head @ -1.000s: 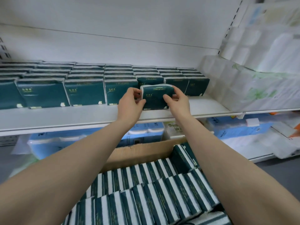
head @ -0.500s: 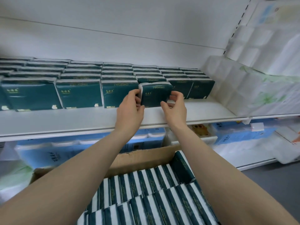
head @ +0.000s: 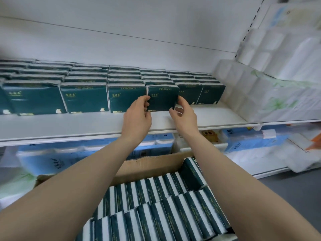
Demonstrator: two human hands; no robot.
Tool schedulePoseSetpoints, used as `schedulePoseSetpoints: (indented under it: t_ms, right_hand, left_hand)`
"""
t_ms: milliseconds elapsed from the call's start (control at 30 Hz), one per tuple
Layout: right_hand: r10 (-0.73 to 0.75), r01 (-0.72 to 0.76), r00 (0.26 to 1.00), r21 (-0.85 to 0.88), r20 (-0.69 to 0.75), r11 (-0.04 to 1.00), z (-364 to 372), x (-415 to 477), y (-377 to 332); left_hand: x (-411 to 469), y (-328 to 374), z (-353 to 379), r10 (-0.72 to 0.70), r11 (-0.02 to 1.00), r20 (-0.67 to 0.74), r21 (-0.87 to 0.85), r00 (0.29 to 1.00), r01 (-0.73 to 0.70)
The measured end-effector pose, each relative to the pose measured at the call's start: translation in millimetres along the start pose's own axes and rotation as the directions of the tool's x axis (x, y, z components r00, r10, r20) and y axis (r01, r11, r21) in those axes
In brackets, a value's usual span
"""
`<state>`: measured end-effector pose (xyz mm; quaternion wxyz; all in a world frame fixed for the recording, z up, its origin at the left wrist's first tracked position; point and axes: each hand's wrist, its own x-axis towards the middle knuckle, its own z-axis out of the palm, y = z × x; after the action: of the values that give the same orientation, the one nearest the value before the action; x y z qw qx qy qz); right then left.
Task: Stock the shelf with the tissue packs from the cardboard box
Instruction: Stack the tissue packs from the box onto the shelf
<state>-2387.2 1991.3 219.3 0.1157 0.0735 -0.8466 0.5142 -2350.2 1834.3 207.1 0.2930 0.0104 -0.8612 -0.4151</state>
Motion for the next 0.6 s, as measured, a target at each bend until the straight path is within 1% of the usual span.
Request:
schedulePoseSetpoints:
  t_ms: [100, 233, 367, 500, 600]
  right_hand:
    - [0.012, -0.012, 1.000, 0.003, 0.002, 1.000, -14.3, -14.4, -4.3]
    - [-0.039, 0.037, 0.999, -0.066, -0.027, 0.997, -45.0, -31.5, -8.8]
    - [-0.082, 0.074, 0.995, -0.140, -0.055, 0.987, -76.2, -47.9, -8.3]
    - [-0.053, 0.043, 0.997, -0.173, -0.055, 0.984, -91.8, -77.2, 7.2]
    - [-0.010, 0.004, 1.000, -0.231, -0.024, 0.973, -96.3, -101.7, 31.1]
  left_hand:
    - [-3.8, 6.3, -5.4, 0.031, 0.999, 0.025, 0.012, 0.999, -0.031]
    - [-20.0, 17.8, -12.8, 0.087, 0.996, 0.023, -0.010, 0.996, -0.087]
    - [-51.7, 29.3, -5.3, 0.145, 0.989, 0.061, -0.032, 0.988, -0.143]
    - [-81.7, 35.6, 9.1, 0.170, 0.982, 0.140, -0.101, 0.975, -0.157]
    - [-100.8, 38.6, 23.2, 0.139, 0.988, 0.250, -0.100, 0.958, -0.117]
